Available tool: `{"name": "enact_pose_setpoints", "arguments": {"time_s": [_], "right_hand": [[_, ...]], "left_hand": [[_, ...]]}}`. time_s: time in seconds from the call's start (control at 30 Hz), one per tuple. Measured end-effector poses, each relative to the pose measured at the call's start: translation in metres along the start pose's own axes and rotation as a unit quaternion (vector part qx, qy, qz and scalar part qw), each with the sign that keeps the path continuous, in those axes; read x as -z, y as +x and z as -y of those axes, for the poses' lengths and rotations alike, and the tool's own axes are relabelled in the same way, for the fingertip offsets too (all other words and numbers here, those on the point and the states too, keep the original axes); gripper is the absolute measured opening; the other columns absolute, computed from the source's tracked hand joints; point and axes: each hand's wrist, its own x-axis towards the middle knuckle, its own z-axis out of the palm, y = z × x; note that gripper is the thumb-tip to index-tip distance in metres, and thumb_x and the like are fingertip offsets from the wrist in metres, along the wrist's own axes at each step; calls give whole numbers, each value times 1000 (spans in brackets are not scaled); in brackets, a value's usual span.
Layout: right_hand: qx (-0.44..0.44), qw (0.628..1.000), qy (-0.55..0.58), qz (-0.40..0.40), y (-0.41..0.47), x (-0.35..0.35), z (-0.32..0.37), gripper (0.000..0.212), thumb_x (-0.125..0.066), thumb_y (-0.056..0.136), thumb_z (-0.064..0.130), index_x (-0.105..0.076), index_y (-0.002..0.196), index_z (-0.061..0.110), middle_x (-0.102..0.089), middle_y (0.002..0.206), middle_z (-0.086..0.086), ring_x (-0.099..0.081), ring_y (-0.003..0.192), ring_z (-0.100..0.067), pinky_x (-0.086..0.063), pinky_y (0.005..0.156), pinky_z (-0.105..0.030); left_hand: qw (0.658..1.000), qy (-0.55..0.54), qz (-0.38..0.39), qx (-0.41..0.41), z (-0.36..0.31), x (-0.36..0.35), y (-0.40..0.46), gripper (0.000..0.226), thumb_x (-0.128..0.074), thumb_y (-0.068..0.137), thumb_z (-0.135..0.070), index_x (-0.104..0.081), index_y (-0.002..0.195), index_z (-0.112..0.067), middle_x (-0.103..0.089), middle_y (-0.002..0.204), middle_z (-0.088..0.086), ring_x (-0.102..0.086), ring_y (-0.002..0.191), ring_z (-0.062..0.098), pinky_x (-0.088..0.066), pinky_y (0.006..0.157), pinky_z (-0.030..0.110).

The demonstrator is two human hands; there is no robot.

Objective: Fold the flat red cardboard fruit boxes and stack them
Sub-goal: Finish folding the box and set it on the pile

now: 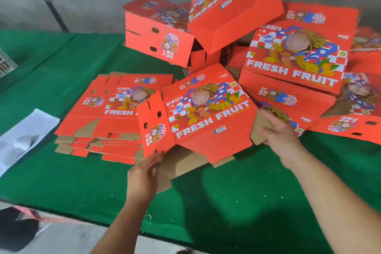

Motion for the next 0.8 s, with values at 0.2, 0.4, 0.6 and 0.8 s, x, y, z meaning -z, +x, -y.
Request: {"name": "enact_pose_setpoints", "arguments": {"time_s": [0.2, 0.4, 0.6, 0.8], "right_hand": [[106, 986, -125, 25, 2, 5, 7, 58, -54, 97, 0, -59, 139, 40, -64, 121, 7, -64, 79, -16, -44, 56, -22], [125, 987, 14, -97, -2, 31, 40, 30, -62, 98, 7, -66, 110, 35, -76, 92, 16, -73, 89, -5, -51, 72, -22], [226, 968, -39, -104, -13, 48, 68, 28, -56, 103, 19, -69, 98, 43, -75, 97, 17, -70, 92, -1, -53, 76, -24], [276, 948, -70, -145, -16, 63, 86, 22, -46, 98, 46, -66, 108, 44, -69, 98, 33, -63, 93, 10, -44, 76, -9]], "left_hand": [[980, -157, -115, 31, -38, 50, 45, 32, -49, 104, -43, -70, 98, -20, -60, 78, -9, -54, 65, 0, -34, 63, 27], [963, -215, -157, -29, -80, 57, 60, 38, -41, 105, -44, -66, 92, -19, -62, 65, -19, -56, 64, -15, -39, 54, 12], [916, -321, -239, -25, -126, 59, 65, 38, -42, 111, -29, -69, 94, -50, -68, 81, -34, -60, 75, -15, -45, 65, 9], [898, -366, -243, 28, -144, 70, 81, 28, -47, 98, -44, -68, 93, -62, -71, 85, -32, -64, 78, -12, -51, 73, 22]]}}
